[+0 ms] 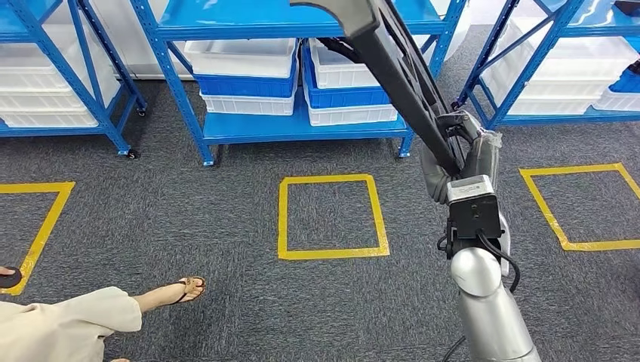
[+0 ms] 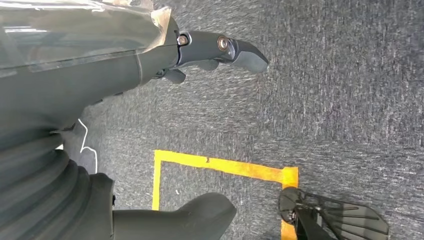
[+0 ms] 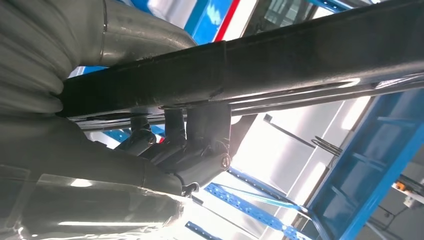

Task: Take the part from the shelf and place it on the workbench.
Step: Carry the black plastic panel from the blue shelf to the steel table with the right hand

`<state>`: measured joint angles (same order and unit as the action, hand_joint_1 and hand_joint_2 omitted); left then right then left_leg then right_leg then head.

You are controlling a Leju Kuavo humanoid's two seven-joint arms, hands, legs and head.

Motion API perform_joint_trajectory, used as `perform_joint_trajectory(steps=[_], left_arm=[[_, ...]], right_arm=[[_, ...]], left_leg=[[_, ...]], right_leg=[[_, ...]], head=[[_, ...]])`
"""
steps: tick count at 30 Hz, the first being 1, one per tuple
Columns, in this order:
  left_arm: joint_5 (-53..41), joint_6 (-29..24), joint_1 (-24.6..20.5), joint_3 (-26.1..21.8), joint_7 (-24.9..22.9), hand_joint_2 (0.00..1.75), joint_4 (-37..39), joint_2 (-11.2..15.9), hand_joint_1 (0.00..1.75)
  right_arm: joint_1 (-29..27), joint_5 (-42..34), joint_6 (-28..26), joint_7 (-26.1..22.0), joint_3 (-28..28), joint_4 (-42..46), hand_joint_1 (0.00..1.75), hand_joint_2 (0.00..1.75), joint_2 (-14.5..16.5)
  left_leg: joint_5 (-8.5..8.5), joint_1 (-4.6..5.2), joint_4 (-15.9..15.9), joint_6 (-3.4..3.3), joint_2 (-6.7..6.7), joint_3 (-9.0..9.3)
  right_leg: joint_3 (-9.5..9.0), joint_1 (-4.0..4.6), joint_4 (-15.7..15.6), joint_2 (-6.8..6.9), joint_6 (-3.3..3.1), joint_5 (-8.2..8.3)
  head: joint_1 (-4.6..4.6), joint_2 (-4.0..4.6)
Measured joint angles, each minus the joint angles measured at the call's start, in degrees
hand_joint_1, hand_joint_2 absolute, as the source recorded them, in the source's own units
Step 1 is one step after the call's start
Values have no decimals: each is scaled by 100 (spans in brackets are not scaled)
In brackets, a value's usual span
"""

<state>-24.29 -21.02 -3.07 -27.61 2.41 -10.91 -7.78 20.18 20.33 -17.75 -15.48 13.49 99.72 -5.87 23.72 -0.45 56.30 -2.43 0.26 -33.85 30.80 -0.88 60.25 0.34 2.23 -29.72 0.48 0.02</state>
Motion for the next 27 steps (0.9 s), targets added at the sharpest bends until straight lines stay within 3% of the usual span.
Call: perform_joint_trajectory(steps=[1, 3, 6, 10, 15, 19, 21, 22, 24, 25, 26, 27], left_arm=[[4, 1, -3, -3, 0, 175, -1, -3, 0], [5, 4, -6, -5, 3, 175, -2, -4, 0], [5, 19, 6, -8, 18, 175, -1, -5, 0], [3, 50, 10, -8, 36, 175, -1, -9, 0], [-11, 56, 8, -8, 34, 175, -2, -5, 0], [-13, 54, 4, -10, 12, 175, -2, -10, 0], [-13, 54, -1, -10, 8, 175, -2, -27, 0], [-13, 54, -4, -10, 7, 175, -2, -36, 0], [-13, 54, -6, -10, 4, 175, -2, -42, 0], [-13, 54, -3, -10, 3, 175, -1, -44, 0], [-13, 54, -1, -10, 2, 175, -1, -46, 0], [-13, 54, 1, -10, 2, 175, -1, -48, 0]], right_arm=[[26, 0, 1, -2, 10, -12, 175, 175, 9], [54, -1, 4, -5, 28, -39, 175, 175, 19], [53, -4, 7, -9, 44, -97, 175, 175, 17], [53, -19, 9, -20, 81, -167, 175, 175, 14], [31, -114, 7, -56, 92, -227, 175, 175, 20], [6, -156, 7, -82, 115, -235, 175, 175, 57], [6, -161, 7, -91, 119, -234, 175, 175, 60], [1, -166, 7, -93, 121, -235, 175, 175, 57], [-28, -174, 7, -95, 124, -243, 175, 175, 54], [-49, -176, 7, -94, 125, -247, 175, 175, 52], [-63, -176, 7, -93, 126, -251, 175, 175, 51], [-69, -176, 7, -94, 126, -252, 175, 175, 51]], left_leg=[[-7, 14, 34, 24, -1, -32], [0, 39, 100, 11, -4, -101], [-50, 7, 94, -53, -10, -137], [-107, -16, 53, 17, -16, -140], [-107, -14, 73, 33, -16, -157], [-163, -18, -77, -39, -1, -79], [-249, -56, -270, -70, 21, 21], [-271, -68, -310, -66, 28, 34], [-285, -82, -316, -55, 28, 11], [-288, -93, -309, -37, 27, -3], [-288, -114, -288, -6, 26, -22], [-278, -144, -244, 37, 25, -48]], right_leg=[[-133, 5, -257, -4, -11, 62], [-191, 0, -428, -17, -54, 96], [-164, 19, -410, -22, -106, 130], [-136, 45, -400, -20, -148, 154], [-126, 15, -392, -19, -140, 164], [-139, 23, -436, -18, -100, 166], [-5, 35, -162, -21, -104, 2], [160, 15, 171, -24, -108, -151], [538, -35, 912, -27, -70, -423], [640, -72, 1097, -26, -16, -455], [631, -112, 1052, -25, 63, -390], [509, -157, 787, -21, 161, -249]], head=[[8, 0], [29, 0], [44, 0], [44, 0], [46, 0], [49, 0], [34, 0], [26, 0], [23, 0], [25, 0], [25, 0], [25, 0]])
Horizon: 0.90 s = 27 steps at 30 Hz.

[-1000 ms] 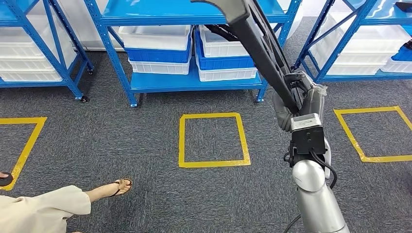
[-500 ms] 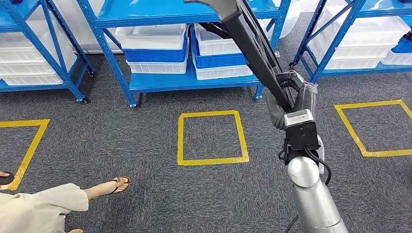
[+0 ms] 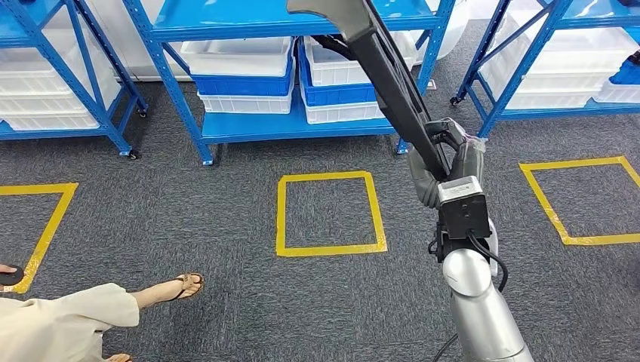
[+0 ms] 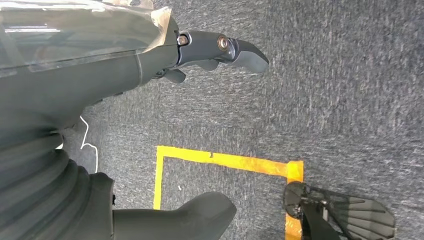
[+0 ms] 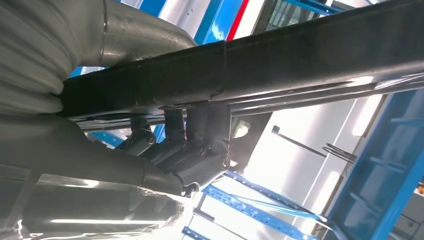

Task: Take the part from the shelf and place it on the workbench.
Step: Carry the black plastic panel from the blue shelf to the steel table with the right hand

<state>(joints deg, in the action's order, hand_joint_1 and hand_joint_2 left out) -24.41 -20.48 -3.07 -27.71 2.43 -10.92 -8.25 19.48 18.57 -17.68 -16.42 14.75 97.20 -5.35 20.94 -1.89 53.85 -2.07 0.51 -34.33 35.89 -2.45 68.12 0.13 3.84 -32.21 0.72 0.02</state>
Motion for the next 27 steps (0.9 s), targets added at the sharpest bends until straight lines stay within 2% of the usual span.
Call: perform_joint_trajectory(steps=[1, 2, 3, 4, 6, 8, 10, 12, 13, 14, 15, 16, 18, 19, 20, 22, 24, 26, 27], left_arm=[[0, 0, -1, 0, 0, 175, 0, -1, 0], [1, -2, -4, 0, -1, 175, -2, 8, 0], [1, -5, -2, 0, -3, 175, -4, 16, 0], [3, -13, 1, -1, -5, 175, -5, 21, 0], [16, -35, 12, -5, -27, 175, -6, 17, 0], [26, -55, 13, -27, -51, 175, -5, 7, 0], [27, -67, 6, -63, -71, 175, -5, 1, 0], [27, -81, 2, -89, -102, 175, -5, -1, 0], [27, -91, 2, -98, -121, 175, -5, -2, 0], [26, -101, 2, -106, -137, 175, -5, -4, 0], [25, -110, 2, -114, -150, 175, -5, -9, 0], [23, -116, 2, -121, -158, 175, -5, -14, 0], [10, -125, -1, -133, -161, 175, -8, -11, 0], [-2, -127, -2, -137, -161, 175, -9, -10, 0], [-14, -129, -5, -139, -161, 175, -10, -9, 0], [-38, -127, -13, -141, -161, 175, -13, -20, 0], [-56, -120, -19, -143, -162, 175, -14, -29, 0], [-64, -114, -16, -144, -166, 175, -14, -38, 0], [-63, -114, -15, -144, -169, 175, -14, -41, 0]], right_arm=[[0, 0, 0, -1, 0, 0, 175, 175, -1], [1, -6, 1, -1, 1, -2, 175, 175, 0], [3, -18, 3, -2, 3, -2, 175, 175, 3], [4, -37, 8, -2, 4, -3, 175, 175, 5], [12, -101, 28, -4, 7, -5, 175, 175, 16], [28, -155, 41, -8, 6, -15, 175, 175, 40], [53, -173, 42, -10, 5, -29, 175, 175, 82], [65, -172, 39, -12, 8, -46, 175, 175, 130], [64, -163, 35, -11, 10, -55, 175, 175, 153], [63, -144, 28, -11, 12, -60, 175, 175, 172], [63, -117, 20, -10, 13, -62, 175, 175, 188], [65, -86, 11, -10, 14, -63, 175, 175, 208], [75, -23, -14, -10, 14, -64, 175, 175, 248], [80, 13, -35, -10, 14, -65, 175, 175, 271], [79, 58, -62, -9, 14, -64, 175, 175, 292], [63, 178, -113, -1, 11, -51, 175, 175, 324], [46, 315, -154, 14, 7, -25, 175, 175, 338], [27, 438, -183, 24, 5, -4, 175, 175, 359], [7, 494, -190, 27, 6, 0, 175, 175, 373]], left_leg=[[28, -28, 83, 63, 10, -40], [70, -44, 187, 134, 18, -91], [114, -48, 285, 199, 25, -140], [147, -43, 361, 254, 41, -176], [154, -56, 400, 302, 70, -206], [252, -94, 501, 318, 91, -249], [629, -91, 1020, 314, 54, -449], [1042, -56, 1810, 285, 14, -764], [1131, -36, 2058, 249, 2, -856], [1112, -8, 2093, 195, -10, -845], [998, 27, 1900, 118, -44, -715], [835, 70, 1539, 17, -129, -498], [634, 129, 877, -185, -382, -114], [606, 159, 708, -250, -468, -20], [616, 180, 651, -285, -488, 12], [546, 205, 504, -298, -366, 84], [443, 181, 280, -277, -210, 189], [390, 170, 173, -246, -52, 224], [383, 170, 170, -243, 29, 212]], right_leg=[[-182, -47, -386, 46, 100, 154], [-311, -67, -696, 88, 157, 278], [-395, -73, -878, 113, 142, 347], [-404, -65, -926, 130, 79, 362], [-348, -39, -835, 49, -103, 372], [-308, -33, -821, -23, -203, 417], [-269, -10, -822, -90, -275, 463], [-223, 43, -821, -166, -324, 494], [-203, 76, -820, -210, -344, 507], [-188, 111, -819, -262, -359, 518], [-180, 145, -820, -317, -373, 529], [-177, 174, -821, -376, -383, 538], [-170, 190, -825, -475, -382, 560], [-160, 171, -830, -520, -368, 575], [-150, 143, -842, -565, -343, 592], [-134, 127, -887, -631, -277, 635], [-55, 165, -784, -447, -260, 566], [205, 160, -250, -183, -286, 287], [366, 139, 98, -129, -277, 141]], head=[[-3, 0], [-18, 0], [-31, 0], [-37, 0], [-26, 0], [-10, 0], [2, 0], [13, 0], [14, 0], [14, 0], [14, 0], [12, 0], [-19, 0], [-20, 0], [-19, 0], [14, 0], [-2, 0], [-29, 0], [-39, 0]])
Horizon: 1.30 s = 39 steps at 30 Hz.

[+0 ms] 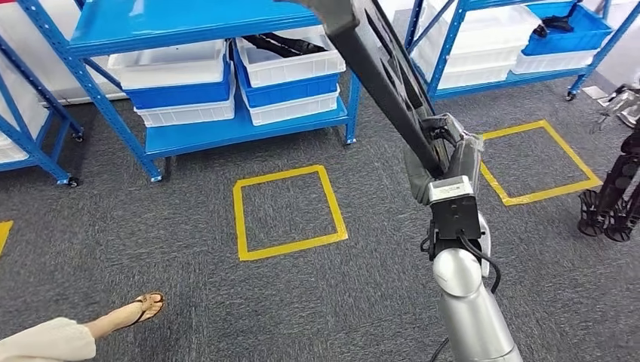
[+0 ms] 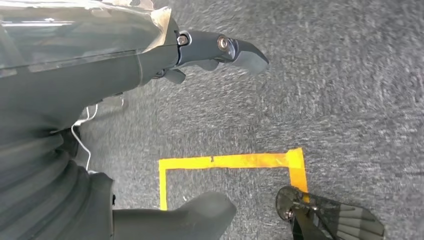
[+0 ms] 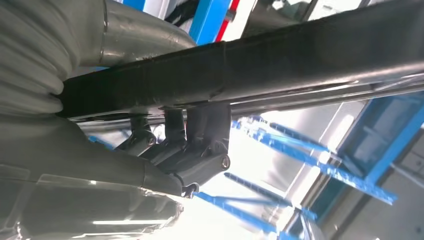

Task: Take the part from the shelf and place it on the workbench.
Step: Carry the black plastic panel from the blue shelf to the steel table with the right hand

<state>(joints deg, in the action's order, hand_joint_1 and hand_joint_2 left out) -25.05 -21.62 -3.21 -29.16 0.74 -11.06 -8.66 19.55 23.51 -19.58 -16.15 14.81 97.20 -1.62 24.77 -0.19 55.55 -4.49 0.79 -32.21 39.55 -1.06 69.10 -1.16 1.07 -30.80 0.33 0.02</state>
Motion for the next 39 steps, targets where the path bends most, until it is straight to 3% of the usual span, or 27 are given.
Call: perform_joint_trajectory(steps=[1, 2, 3, 4, 6, 8, 10, 12, 14, 15, 16, 17, 18, 19, 21, 23, 24, 26, 28, 30, 32, 33, 35, 36, 37, 39], left_arm=[[4, -2, 0, 0, -7, 175, 0, -4, 0], [13, -8, -1, -1, -15, 175, 0, -10, 0], [23, -18, -3, -2, -26, 175, 0, -18, 0], [38, -32, -5, -6, -43, 175, 0, -27, 0], [73, -71, -14, -29, -77, 175, -2, -42, 0], [97, -114, -28, -75, -107, 175, -4, -51, 0], [110, -151, -49, -120, -130, 175, -8, -65, 0], [132, -179, -64, -148, -143, 175, -13, -75, 0], [152, -192, -59, -172, -149, 175, -14, -80, 0], [159, -196, -53, -184, -153, 175, -14, -81, 0], [163, -203, -49, -195, -156, 175, -13, -83, 0], [168, -214, -46, -210, -159, 175, -14, -83, 0], [177, -227, -45, -227, -162, 175, -14, -83, 0], [187, -243, -45, -246, -167, 175, -15, -83, 0], [204, -277, -47, -271, -182, 175, -15, -84, 0], [208, -313, -51, -280, -203, 175, -15, -94, 0], [208, -327, -56, -281, -215, 175, -15, -100, 0], [208, -345, -67, -285, -236, 175, -15, -118, 0], [205, -351, -69, -293, -246, 175, -17, -132, 0], [186, -334, -62, -311, -249, 175, -20, -137, 0], [160, -297, -55, -327, -250, 175, -20, -139, 0], [147, -276, -52, -332, -251, 175, -20, -139, 0], [113, -238, -54, -343, -250, 175, -20, -140, 0], [96, -220, -57, -349, -249, 175, -20, -140, 0], [80, -207, -58, -355, -249, 175, -20, -140, 0], [60, -191, -60, -364, -249, 175, -20, -138, 0]], right_arm=[[-33, 60, -10, -1, 1, 2, 175, 175, 14], [-64, 123, -24, -3, 2, 2, 175, 175, 23], [-86, 188, -45, -8, 3, 1, 175, 175, 34], [-97, 261, -76, -15, 3, 1, 175, 175, 47], [-91, 428, -151, -27, 9, 0, 175, 175, 96], [-74, 614, -238, -30, 26, -7, 175, 175, 161], [-64, 784, -317, -28, 45, -13, 175, 175, 214], [-51, 901, -374, -28, 65, -15, 175, 175, 257], [-35, 946, -406, -27, 92, -22, 175, 175, 309], [-31, 958, -415, -27, 108, -30, 175, 175, 332], [-32, 979, -426, -30, 118, -41, 175, 175, 346], [-33, 1014, -451, -34, 125, -56, 175, 175, 351], [-33, 1062, -491, -42, 130, -73, 175, 175, 352], [-30, 1126, -547, -53, 133, -90, 175, 175, 354], [-14, 1289, -688, -76, 144, -119, 175, 175, 372], [15, 1496, -842, -89, 174, -141, 175, 175, 412], [25, 1617, -919, -91, 194, -148, 175, 175, 429], [25, 1893, -1069, -91, 228, -156, 175, 175, 441], [15, 2220, -1267, -67, 251, -163, 175, 175, 441], [-17, 2666, -1525, 4, 276, -168, 175, 175, 443], [-105, 3258, -1783, 120, 296, -170, 175, 175, 446], [-155, 3545, -1875, 177, 298, -170, 175, 175, 447], [-248, 4123, -1958, 262, 291, -145, 175, 175, 463], [-284, 4385, -1963, 277, 275, -107, 175, 175, 489], [-318, 4633, -1964, 280, 257, -58, 175, 175, 527], [-377, 4926, -1972, 270, 216, 42, 175, 175, 608]], left_leg=[[-1, -2, 3, 13, 83, -14], [-1, -6, 9, 30, 161, -27], [3, -15, 24, 56, 236, -40], [16, -26, 56, 95, 307, -53], [72, -23, 164, 196, 431, -86], [117, -4, 239, 292, 530, -107], [124, -24, 250, 362, 606, -108], [292, -71, 428, 426, 423, -172], [711, -96, 1029, 471, 87, -410], [923, -97, 1425, 479, -13, -572], [1049, -98, 1735, 484, -52, -698], [1069, -101, 1875, 483, -67, -747], [988, -107, 1812, 476, -79, -694], [826, -117, 1541, 466, -113, -536], [515, -150, 769, 441, -353, -103], [415, -148, 344, 414, -532, 116], [422, -122, 306, 392, -528, 130], [343, -90, 245, 295, -375, 135], [237, -86, 135, 184, -214, 127], [187, -58, 94, 130, -50, 91], [172, -25, 98, 114, 119, 58], [169, -15, 100, 111, 193, 50], [171, -9, 107, 118, 345, 53], [180, 6, 117, 133, 414, 57], [193, 27, 139, 156, 485, 54], [212, 68, 176, 207, 610, 49]], right_leg=[[119, -28, 269, 29, 33, -93], [135, -57, 338, 53, 92, -96], [35, -87, 187, 88, 168, -17], [-175, -116, -170, 168, 248, 119], [-556, -124, -851, 404, 308, 311], [-650, -91, -1048, 481, 226, 349], [-618, -96, -1042, 345, 127, 391], [-589, -136, -1053, 226, 41, 443], [-554, -150, -1057, 115, -28, 487], [-534, -144, -1056, 56, -49, 502], [-515, -137, -1056, -11, -58, 516], [-499, -131, -1055, -81, -57, 529], [-488, -131, -1054, -153, -46, 543], [-483, -132, -1053, -227, -32, 557], [-471, -121, -1048, -363, 16, 587], [-440, -103, -1052, -477, 85, 630], [-420, -104, -1071, -533, 131, 659], [-348, -111, -1109, -594, 224, 715], [-188, -68, -878, -357, 211, 585], [91, -26, -211, -54, 119, 231], [305, -17, 410, 23, 99, -28], [300, -17, 504, 37, 116, -57], [-78, -17, -14, 153, 179, 107], [-351, -6, -443, 318, 196, 210], [-588, 18, -838, 453, 193, 303], [-763, 50, -1175, 573, 139, 368]], head=[[-3, 0], [-1, 0], [-3, 0], [-4, 0], [-6, 0], [13, 0], [39, 0], [47, 0], [50, 0], [51, 0], [50, 0], [52, 0], [50, 0], [52, 0], [50, 0], [42, 0], [41, 0], [37, 0], [-1, -1], [-48, -1], [-65, 0], [-67, 0], [-69, 0], [-73, 0], [-74, 0], [-57, 0]])
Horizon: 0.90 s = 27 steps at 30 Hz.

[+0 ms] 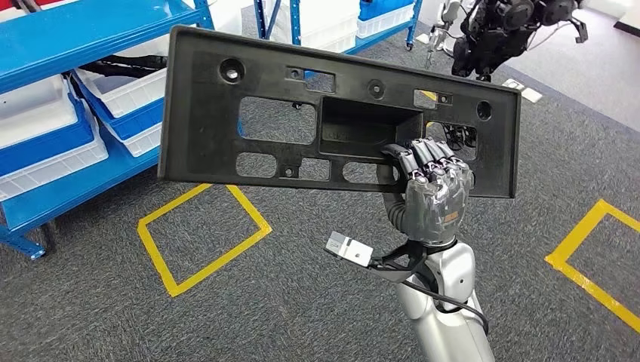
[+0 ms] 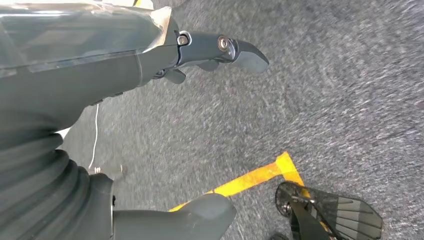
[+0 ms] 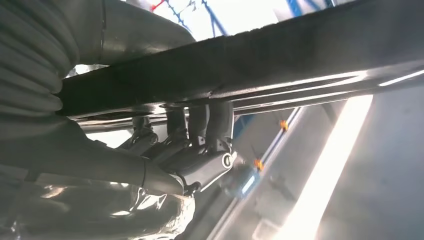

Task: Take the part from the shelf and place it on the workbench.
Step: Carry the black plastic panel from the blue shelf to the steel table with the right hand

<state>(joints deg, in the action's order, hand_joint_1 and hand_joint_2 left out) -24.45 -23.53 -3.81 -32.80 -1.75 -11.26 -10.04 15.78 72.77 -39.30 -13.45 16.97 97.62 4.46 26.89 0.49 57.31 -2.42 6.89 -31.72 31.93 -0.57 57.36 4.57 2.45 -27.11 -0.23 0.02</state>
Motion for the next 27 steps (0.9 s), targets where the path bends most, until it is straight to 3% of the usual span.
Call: perform_joint_trajectory(steps=[2, 3, 4, 6, 8, 9, 10, 11, 13, 15, 17, 19, 22, 24, 25, 27], left_arm=[[-18, 3, -8, -3, -1, 175, -1, 1, 0], [-28, 6, -12, -4, -1, 175, -2, 1, 0], [-45, 10, -13, -7, -1, 175, -3, 1, 0], [-79, 34, -5, -16, 0, 175, -3, 1, 0], [-111, 63, 10, -27, 2, 175, -2, 3, 0], [-130, 80, 16, -33, 5, 175, -2, 5, 0], [-156, 99, 20, -38, 13, 175, -2, 9, 0], [-180, 122, 21, -42, 27, 175, -2, 15, 0], [-219, 171, 20, -48, 59, 175, -2, 31, 0], [-252, 217, 19, -50, 90, 175, -2, 43, 0], [-285, 259, 13, -51, 116, 175, -3, 49, 0], [-310, 303, 6, -51, 140, 175, -4, 53, 0], [-351, 373, 21, -51, 175, 175, -4, 63, 0], [-375, 412, 34, -51, 186, 175, -4, 77, 0], [-382, 430, 36, -51, 191, 175, -4, 82, 0], [-387, 456, 30, -52, 198, 175, -4, 87, 0]], right_arm=[[-70, 139, -9, -13, -53, 64, 175, 175, 46], [-104, 229, -10, -27, -93, 99, 175, 175, 67], [-132, 346, -10, -44, -134, 138, 175, 175, 101], [-180, 630, -11, -73, -197, 231, 175, 175, 192], [-251, 884, -11, -64, -232, 320, 175, 175, 252], [-297, 984, -11, -32, -241, 361, 175, 175, 261], [-341, 1089, -11, 31, -246, 404, 175, 175, 262], [-373, 1198, -11, 123, -248, 449, 175, 175, 261], [-396, 1400, -11, 348, -247, 549, 175, 175, 249], [-398, 1554, -11, 552, -239, 643, 175, 175, 222], [-425, 1652, -13, 693, -231, 725, 175, 175, 171], [-464, 1694, -14, 761, -231, 812, 175, 175, 86], [-529, 1704, -15, 734, -237, 914, 175, 175, -14], [-621, 1704, -15, 649, -262, 962, 175, 175, -48], [-676, 1704, -15, 591, -285, 988, 175, 175, -60], [-764, 1704, -15, 462, -339, 1054, 175, 175, -71]], left_leg=[[17, -10, 20, 45, 102, 2], [69, -32, 66, 79, 33, -8], [184, -55, 201, 117, -114, -57], [580, -94, 830, 182, -509, -315], [877, -112, 1520, 208, -665, -615], [870, -119, 1633, 212, -678, -661], [752, -127, 1519, 208, -692, -596], [560, -139, 1206, 197, -735, -433], [234, -169, 424, 171, -989, -36], [154, -163, 62, 145, -1146, 135], [128, -124, 28, 86, -1030, 136], [59, -114, -30, -9, -882, 129], [11, -99, -67, -77, -638, 85], [9, -84, -65, -83, -465, 66], [10, -79, -63, -82, -385, 63], [18, -72, -57, -69, -243, 74]], right_leg=[[20, -28, -20, -147, -65, 33], [24, -50, -28, -216, -92, 49], [29, -77, -36, -283, -130, 71], [56, -100, -40, -417, -190, 108], [84, -97, -36, -562, -225, 134], [91, -96, -34, -635, -227, 143], [94, -97, -32, -714, -221, 153], [94, -101, -31, -793, -208, 164], [108, -93, -24, -936, -164, 190], [154, -81, -21, -1051, -100, 229], [221, -82, -42, -1152, -17, 283], [335, -70, 76, -1015, 11, 229], [816, -48, 1071, -607, -64, -246], [1022, -52, 1601, -538, -42, -432], [959, -54, 1559, -519, -3, -402], [494, -57, 835, -363, 82, -166]], head=[[20, 0], [23, 0], [26, 0], [39, 0], [44, 0], [44, 0], [44, 0], [44, 0], [42, 0], [42, 0], [45, 0], [38, 0], [18, 0], [18, 0], [16, 0], [16, 0]])
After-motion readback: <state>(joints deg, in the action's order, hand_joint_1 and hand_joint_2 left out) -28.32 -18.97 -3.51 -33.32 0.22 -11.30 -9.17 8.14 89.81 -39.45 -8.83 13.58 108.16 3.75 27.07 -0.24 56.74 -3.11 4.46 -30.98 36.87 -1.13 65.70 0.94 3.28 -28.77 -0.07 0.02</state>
